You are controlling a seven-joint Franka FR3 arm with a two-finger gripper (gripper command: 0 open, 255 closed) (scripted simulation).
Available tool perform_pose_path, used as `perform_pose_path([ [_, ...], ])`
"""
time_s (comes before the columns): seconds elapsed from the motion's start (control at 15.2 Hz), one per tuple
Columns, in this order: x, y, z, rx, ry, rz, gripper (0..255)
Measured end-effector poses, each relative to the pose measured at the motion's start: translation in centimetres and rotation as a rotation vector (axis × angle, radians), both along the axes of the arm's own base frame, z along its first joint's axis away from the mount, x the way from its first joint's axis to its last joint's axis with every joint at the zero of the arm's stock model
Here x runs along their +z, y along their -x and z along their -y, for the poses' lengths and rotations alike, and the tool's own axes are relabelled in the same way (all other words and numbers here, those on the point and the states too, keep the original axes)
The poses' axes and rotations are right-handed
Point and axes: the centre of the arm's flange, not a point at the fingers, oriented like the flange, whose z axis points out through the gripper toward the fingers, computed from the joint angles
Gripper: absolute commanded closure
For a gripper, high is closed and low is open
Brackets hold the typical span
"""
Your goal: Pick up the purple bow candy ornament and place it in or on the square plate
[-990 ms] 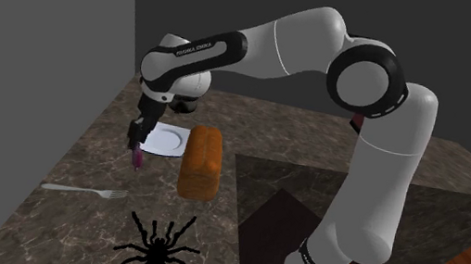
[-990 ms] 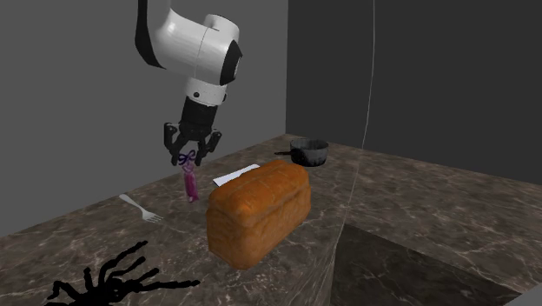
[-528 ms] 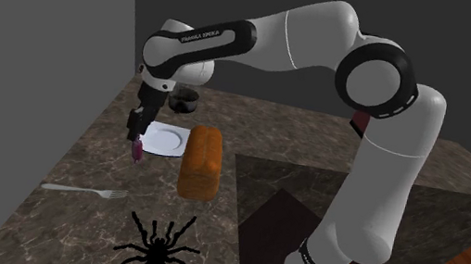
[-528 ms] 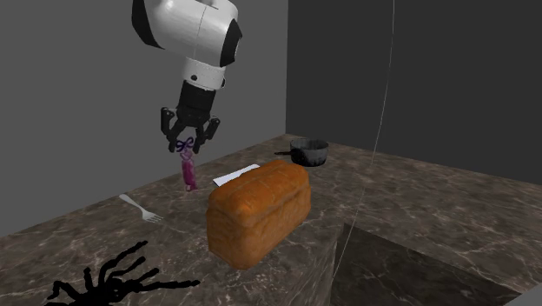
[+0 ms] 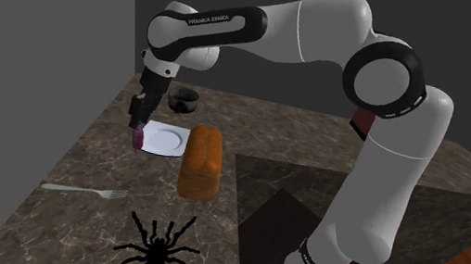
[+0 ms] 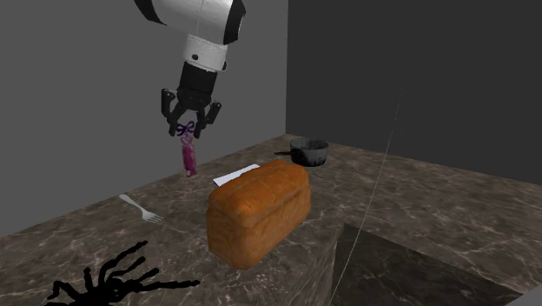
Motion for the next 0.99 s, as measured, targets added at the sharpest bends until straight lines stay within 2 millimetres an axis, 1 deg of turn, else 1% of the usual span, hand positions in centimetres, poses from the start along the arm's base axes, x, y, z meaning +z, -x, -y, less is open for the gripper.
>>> perform_pose_path([
  [0.07, 0.3, -0.7, 0.7, 0.0, 0.0, 0.0, 255],
  [0.26, 1.0, -2.1, 4.0, -0.001, 0.0, 0.0, 255],
  [0.46, 2.4, -4.0, 7.2, -0.001, 0.0, 0.0, 255],
  [0.66, 3.1, -6.0, 10.2, -0.001, 0.0, 0.0, 255],
  [0.92, 4.5, -8.6, 15.5, -0.002, 0.0, 0.0, 255],
  [0.99, 4.5, -9.0, 16.1, -0.002, 0.0, 0.0, 255],
])
